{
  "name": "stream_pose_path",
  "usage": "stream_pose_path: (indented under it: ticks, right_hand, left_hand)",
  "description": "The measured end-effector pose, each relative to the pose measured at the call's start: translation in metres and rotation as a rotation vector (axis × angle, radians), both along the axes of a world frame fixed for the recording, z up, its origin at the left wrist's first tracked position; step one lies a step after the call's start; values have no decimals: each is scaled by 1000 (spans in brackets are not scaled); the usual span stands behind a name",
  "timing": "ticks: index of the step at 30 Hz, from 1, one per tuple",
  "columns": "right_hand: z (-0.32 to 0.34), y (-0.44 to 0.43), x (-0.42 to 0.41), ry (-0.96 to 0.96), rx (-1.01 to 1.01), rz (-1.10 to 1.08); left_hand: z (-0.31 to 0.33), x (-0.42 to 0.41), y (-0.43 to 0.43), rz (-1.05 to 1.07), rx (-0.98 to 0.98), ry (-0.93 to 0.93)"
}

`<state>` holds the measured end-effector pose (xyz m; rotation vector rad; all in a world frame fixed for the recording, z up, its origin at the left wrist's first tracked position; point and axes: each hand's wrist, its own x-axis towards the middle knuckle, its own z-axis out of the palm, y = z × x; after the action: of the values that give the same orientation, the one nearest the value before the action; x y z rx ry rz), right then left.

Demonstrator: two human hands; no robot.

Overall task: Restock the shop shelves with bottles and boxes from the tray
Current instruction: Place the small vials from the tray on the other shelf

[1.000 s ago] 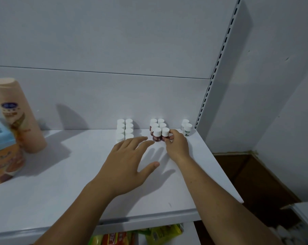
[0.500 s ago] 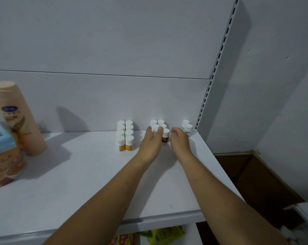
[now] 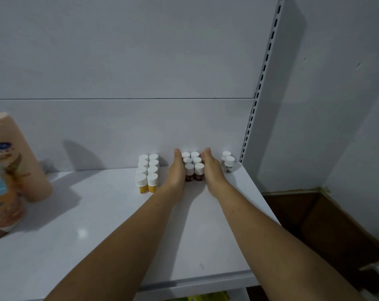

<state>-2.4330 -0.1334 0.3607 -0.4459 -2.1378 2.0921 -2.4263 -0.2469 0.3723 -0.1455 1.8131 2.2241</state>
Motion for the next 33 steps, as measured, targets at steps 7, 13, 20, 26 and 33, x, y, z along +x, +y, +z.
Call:
stream_pose_path:
  ticks: [7,13,20,26,33]
  right_hand:
    - [-3,-4,3,-14,-29,26]
    - [-4,-3,4,6,-25,8]
    - [30,-10,44,126,185,34]
    - [76,-1,110,244,703,140]
    - [100,-8,184,259,1325,195]
  left_hand:
    - [-6,-8,0,-29,1,21]
    - [-11,-10,0,-36,27,28]
    - [19,21,-5,-33,-220,209]
    - [73,76,-52,-111,-869,863]
    - [88,124,-121,-128,-1425,1060]
